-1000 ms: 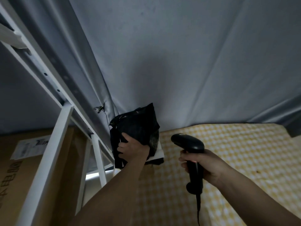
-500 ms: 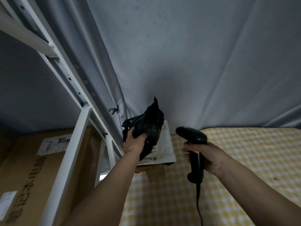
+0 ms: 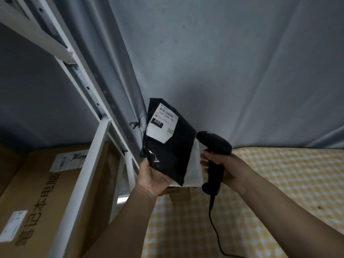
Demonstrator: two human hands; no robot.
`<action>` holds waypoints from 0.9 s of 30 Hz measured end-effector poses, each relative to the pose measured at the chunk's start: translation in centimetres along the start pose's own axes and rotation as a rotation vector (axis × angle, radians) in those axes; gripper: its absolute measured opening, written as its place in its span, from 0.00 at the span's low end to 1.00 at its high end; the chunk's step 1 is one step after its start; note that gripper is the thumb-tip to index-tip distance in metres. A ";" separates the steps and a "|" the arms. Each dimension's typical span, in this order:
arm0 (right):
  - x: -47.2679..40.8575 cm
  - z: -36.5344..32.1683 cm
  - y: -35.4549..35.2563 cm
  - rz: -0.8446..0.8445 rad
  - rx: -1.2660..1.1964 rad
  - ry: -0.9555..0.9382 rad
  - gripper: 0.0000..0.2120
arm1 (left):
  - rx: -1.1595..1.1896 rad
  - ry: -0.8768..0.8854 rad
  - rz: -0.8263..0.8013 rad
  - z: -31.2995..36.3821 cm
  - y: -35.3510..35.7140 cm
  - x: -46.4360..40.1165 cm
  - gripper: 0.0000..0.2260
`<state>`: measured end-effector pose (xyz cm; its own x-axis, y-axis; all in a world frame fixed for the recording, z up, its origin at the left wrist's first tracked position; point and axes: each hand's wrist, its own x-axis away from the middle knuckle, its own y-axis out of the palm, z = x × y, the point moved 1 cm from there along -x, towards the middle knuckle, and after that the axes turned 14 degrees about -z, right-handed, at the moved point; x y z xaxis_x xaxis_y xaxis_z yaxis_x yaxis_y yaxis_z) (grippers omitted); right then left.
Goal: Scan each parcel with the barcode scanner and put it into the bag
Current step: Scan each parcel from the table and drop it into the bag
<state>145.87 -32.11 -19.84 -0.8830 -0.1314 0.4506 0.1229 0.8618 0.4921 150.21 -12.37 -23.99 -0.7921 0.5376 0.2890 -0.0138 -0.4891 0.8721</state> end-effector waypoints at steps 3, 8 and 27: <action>0.0 -0.5 0.2 -0.097 -0.062 -0.029 0.14 | 0.042 -0.015 -0.065 -1.2 0.8 0.3 0.27; 0.7 -0.7 0.0 -0.218 -0.059 -0.012 0.16 | -0.030 -0.150 -0.100 -2.3 1.2 0.2 0.25; 4.7 -3.0 -0.5 -0.288 0.429 -0.108 0.18 | -1.002 -0.313 0.027 10.7 7.7 -0.7 0.29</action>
<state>143.00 -34.67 -15.72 -0.8981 -0.3610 0.2510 -0.3085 0.9241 0.2254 157.15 -9.17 -13.24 -0.6085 0.6018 0.5173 -0.6105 -0.7715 0.1792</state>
